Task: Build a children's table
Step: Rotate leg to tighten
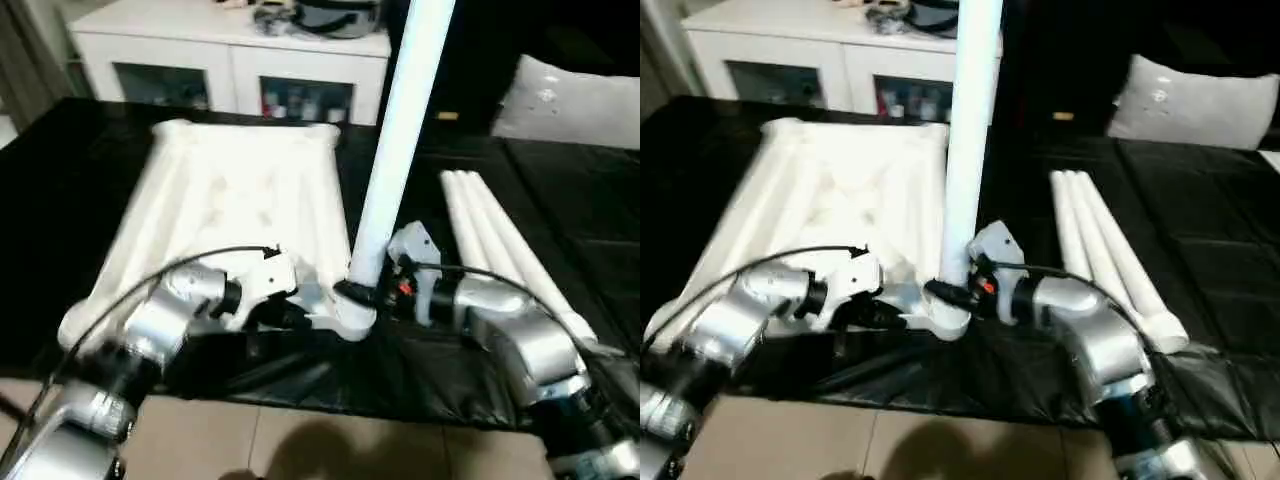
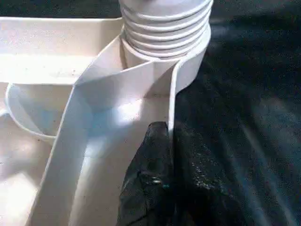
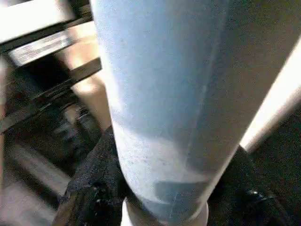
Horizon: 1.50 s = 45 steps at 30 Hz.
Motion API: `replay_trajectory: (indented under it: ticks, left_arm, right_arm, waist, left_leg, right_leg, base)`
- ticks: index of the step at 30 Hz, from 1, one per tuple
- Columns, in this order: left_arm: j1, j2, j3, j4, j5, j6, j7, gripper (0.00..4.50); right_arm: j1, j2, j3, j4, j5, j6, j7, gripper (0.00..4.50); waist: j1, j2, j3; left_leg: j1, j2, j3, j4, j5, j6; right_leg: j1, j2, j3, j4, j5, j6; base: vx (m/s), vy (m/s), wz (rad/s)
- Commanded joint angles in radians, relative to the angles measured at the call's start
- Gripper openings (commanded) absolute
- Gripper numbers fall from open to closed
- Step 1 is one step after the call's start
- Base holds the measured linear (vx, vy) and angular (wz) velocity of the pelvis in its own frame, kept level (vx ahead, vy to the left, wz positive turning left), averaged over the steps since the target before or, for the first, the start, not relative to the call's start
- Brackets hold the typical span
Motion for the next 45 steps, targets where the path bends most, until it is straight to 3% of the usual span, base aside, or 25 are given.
replay_trajectory:
  ticks: [1, 4, 9, 10, 12, 14, 16, 17, 19, 21, 22, 23, 25, 26, 28, 29, 30, 31, 32, 37, 40, 45]
  left_arm:
    - [0.009, -0.05, 0.029, -0.078, -0.008, 0.105, 0.109, 0.0]
    - [0.016, -0.158, 0.044, -0.156, 0.029, 0.24, 0.241, 0.0]
    - [0.007, -0.244, 0.021, -0.195, 0.056, 0.299, 0.316, 0.0]
    - [0.003, -0.248, 0.004, -0.198, 0.062, 0.29, 0.316, 0.0]
    - [0.0, -0.235, -0.016, -0.199, 0.072, 0.273, 0.304, 0.0]
    - [0.0, -0.19, -0.037, -0.218, 0.088, 0.276, 0.295, 0.0]
    - [0.002, -0.172, -0.032, -0.222, 0.094, 0.274, 0.296, 0.0]
    - [0.003, -0.161, -0.025, -0.224, 0.098, 0.276, 0.298, 0.0]
    - [0.003, -0.158, -0.021, -0.226, 0.1, 0.28, 0.301, 0.0]
    - [0.003, -0.152, -0.019, -0.227, 0.102, 0.28, 0.302, 0.0]
    - [0.002, -0.149, -0.019, -0.226, 0.103, 0.276, 0.301, 0.0]
    - [0.002, -0.139, -0.02, -0.225, 0.101, 0.26, 0.294, 0.0]
    - [0.003, -0.13, -0.022, -0.226, 0.097, 0.251, 0.29, 0.0]
    - [0.003, -0.13, -0.022, -0.226, 0.097, 0.251, 0.29, 0.0]
    - [0.004, -0.124, -0.024, -0.227, 0.094, 0.246, 0.288, 0.0]
    - [0.003, -0.12, -0.026, -0.224, 0.09, 0.241, 0.284, 0.0]
    - [-0.001, -0.118, -0.027, -0.217, 0.087, 0.235, 0.281, 0.0]
    - [-0.001, -0.118, -0.027, -0.217, 0.087, 0.235, 0.281, 0.0]
    - [-0.004, -0.117, -0.028, -0.21, 0.087, 0.23, 0.278, 0.0]
    - [-0.013, -0.103, -0.028, -0.181, 0.09, 0.195, 0.27, 0.0]
    - [-0.015, -0.087, -0.025, -0.159, 0.086, 0.154, 0.256, 0.0]
    - [-0.013, -0.044, -0.033, -0.112, 0.084, 0.077, 0.214, 0.0]
  right_arm:
    - [0.035, 0.021, 0.021, 0.045, -0.029, 0.088, -0.07, 1.88]
    - [0.017, 0.071, -0.006, 0.063, -0.052, 0.11, -0.175, 1.88]
    - [-0.023, 0.114, -0.033, 0.123, -0.055, 0.118, -0.251, 1.88]
    - [-0.041, 0.128, -0.047, 0.149, -0.053, 0.121, -0.266, 1.88]
    - [-0.062, 0.136, -0.053, 0.176, -0.052, 0.128, -0.269, 1.88]
    - [-0.086, 0.141, -0.053, 0.202, -0.059, 0.143, -0.262, 1.88]
    - [-0.093, 0.144, -0.06, 0.212, -0.052, 0.141, -0.258, 1.88]
    - [-0.102, 0.147, -0.067, 0.224, -0.049, 0.138, -0.261, 2.58]
    - [-0.106, 0.149, -0.07, 0.23, -0.049, 0.137, -0.265, 2.58]
    - [-0.113, 0.152, -0.077, 0.24, -0.048, 0.139, -0.272, 2.93]
    - [-0.115, 0.153, -0.081, 0.243, -0.046, 0.141, -0.275, 2.93]
    - [-0.121, 0.158, -0.095, 0.257, -0.043, 0.148, -0.284, 3.06]
    - [-0.125, 0.162, -0.104, 0.267, -0.041, 0.152, -0.288, 3.06]
    - [-0.125, 0.162, -0.104, 0.267, -0.041, 0.152, -0.288, 3.37]
    - [-0.127, 0.162, -0.109, 0.272, -0.041, 0.153, -0.289, 3.44]
    - [-0.123, 0.159, -0.111, 0.266, -0.041, 0.154, -0.285, 3.53]
    - [-0.115, 0.154, -0.111, 0.254, -0.04, 0.154, -0.28, 3.53]
    - [-0.115, 0.154, -0.111, 0.254, -0.04, 0.154, -0.28, 3.78]
    - [-0.109, 0.148, -0.108, 0.244, -0.038, 0.151, -0.274, 3.86]
    - [-0.064, 0.117, -0.098, 0.176, -0.02, 0.141, -0.228, 4.21]
    - [-0.026, 0.087, -0.102, 0.121, -0.003, 0.134, -0.186, 4.32]
    - [0.018, 0.023, -0.114, 0.067, 0.022, 0.094, -0.101, 4.41]
  waist:
    - [-0.007, 0.006, -0.032]
    - [-0.013, 0.007, -0.037]
    - [-0.021, 0.005, -0.035]
    - [-0.024, 0.0, -0.039]
    - [-0.026, 0.004, -0.039]
    - [-0.03, 0.0, -0.043]
    - [-0.028, 0.002, -0.045]
    - [-0.03, -0.004, -0.044]
    - [-0.031, -0.001, -0.044]
    - [-0.028, 0.0, -0.045]
    - [-0.026, -0.011, -0.049]
    - [-0.024, 0.0, -0.047]
    - [-0.027, 0.003, -0.049]
    - [-0.027, 0.0, -0.05]
    - [-0.022, 0.001, -0.052]
    - [-0.022, 0.012, -0.053]
    - [-0.021, 0.015, -0.055]
    - [-0.019, 0.009, -0.061]
    - [-0.016, 0.013, -0.063]
    - [-0.003, 0.012, -0.068]
    - [0.009, 0.014, -0.068]
    - [0.01, 0.023, -0.064]
  left_leg:
    - [0.03, 0.053, -0.041, -0.089, -0.608, -0.08]
    - [0.026, 0.049, -0.038, -0.084, -0.57, -0.067]
    - [0.022, 0.044, -0.039, -0.079, -0.561, -0.051]
    - [0.02, 0.044, -0.039, -0.079, -0.564, -0.05]
    - [0.02, 0.043, -0.042, -0.08, -0.57, -0.049]
    - [0.009, 0.047, -0.044, -0.086, -0.559, -0.05]
    - [0.006, 0.047, -0.041, -0.086, -0.537, -0.052]
    - [0.007, 0.047, -0.04, -0.085, -0.534, -0.049]
    - [0.009, 0.047, -0.04, -0.084, -0.534, -0.051]
    - [0.011, 0.048, -0.037, -0.083, -0.526, -0.053]
    - [0.006, 0.048, -0.036, -0.082, -0.495, -0.045]
    - [0.005, 0.05, -0.034, -0.085, -0.481, -0.046]
    - [0.006, 0.05, -0.032, -0.085, -0.486, -0.053]
    - [0.004, 0.05, -0.032, -0.085, -0.479, -0.053]
    - [0.005, 0.051, -0.027, -0.084, -0.446, -0.049]
    - [0.005, 0.051, -0.026, -0.085, -0.436, -0.054]
    - [0.005, 0.05, -0.026, -0.083, -0.427, -0.055]
    - [0.002, 0.051, -0.024, -0.081, -0.388, -0.051]
    - [-0.001, 0.052, -0.022, -0.079, -0.346, -0.042]
    - [-0.008, 0.05, -0.014, -0.07, -0.254, -0.01]
    - [-0.005, 0.051, -0.013, -0.069, -0.236, 0.0]
    - [-0.002, 0.052, -0.017, -0.073, -0.302, -0.02]
  right_leg:
    - [-0.009, -0.063, 0.037, -0.097, -0.608, -0.091]
    - [-0.01, -0.062, 0.037, -0.104, -0.612, -0.078]
    - [-0.011, -0.059, 0.029, -0.116, -0.64, -0.054]
    - [-0.01, -0.057, 0.027, -0.116, -0.636, -0.049]
    - [-0.012, -0.058, 0.027, -0.115, -0.634, -0.052]
    - [-0.003, -0.059, 0.03, -0.105, -0.6, -0.056]
    - [-0.003, -0.06, 0.033, -0.103, -0.574, -0.064]
    - [-0.005, -0.06, 0.033, -0.101, -0.575, -0.069]
    - [-0.006, -0.061, 0.034, -0.103, -0.581, -0.072]
    - [-0.009, -0.06, 0.036, -0.103, -0.562, -0.08]
    - [-0.002, -0.062, 0.036, -0.095, -0.538, -0.085]
    - [-0.005, -0.059, 0.039, -0.094, -0.509, -0.093]
    - [-0.004, -0.055, 0.04, -0.091, -0.463, -0.109]
    - [-0.001, -0.055, 0.039, -0.088, -0.448, -0.113]
    - [0.001, -0.055, 0.043, -0.082, -0.392, -0.131]
    - [0.003, -0.051, 0.043, -0.08, -0.36, -0.141]
    - [0.005, -0.052, 0.043, -0.077, -0.335, -0.149]
    - [0.011, -0.05, 0.044, -0.069, -0.272, -0.159]
    - [0.014, -0.049, 0.044, -0.064, -0.217, -0.173]
    - [0.023, -0.049, 0.042, -0.055, -0.132, -0.195]
    - [0.023, -0.049, 0.042, -0.053, -0.117, -0.198]
    - [0.022, -0.049, 0.041, -0.059, -0.191, -0.185]
  base:
    - [0.0, 0.0, 0.0]
    - [0.0, 0.0, 0.0]
    - [0.0, 0.0, 0.0]
    - [0.0, 0.0, 0.0]
    - [0.0, 0.0, 0.0]
    - [0.0, 0.0, 0.0]
    - [0.0, 0.0, 0.0]
    - [0.0, 0.0, 0.0]
    - [0.0, 0.0, 0.0]
    - [0.0, 0.0, 0.0]
    - [0.0, 0.0, 0.0]
    - [0.0, 0.0, 0.0]
    - [0.0, 0.0, 0.0]
    - [0.0, 0.0, 0.0]
    - [0.0, 0.0, 0.0]
    - [0.0, 0.0, 0.0]
    - [0.0, 0.0, 0.0]
    - [0.0, 0.0, 0.0]
    - [0.0, 0.0, 0.0]
    - [0.0, 0.0, 0.0]
    - [0.0, 0.0, 0.0]
    - [0.0, 0.0, 0.0]
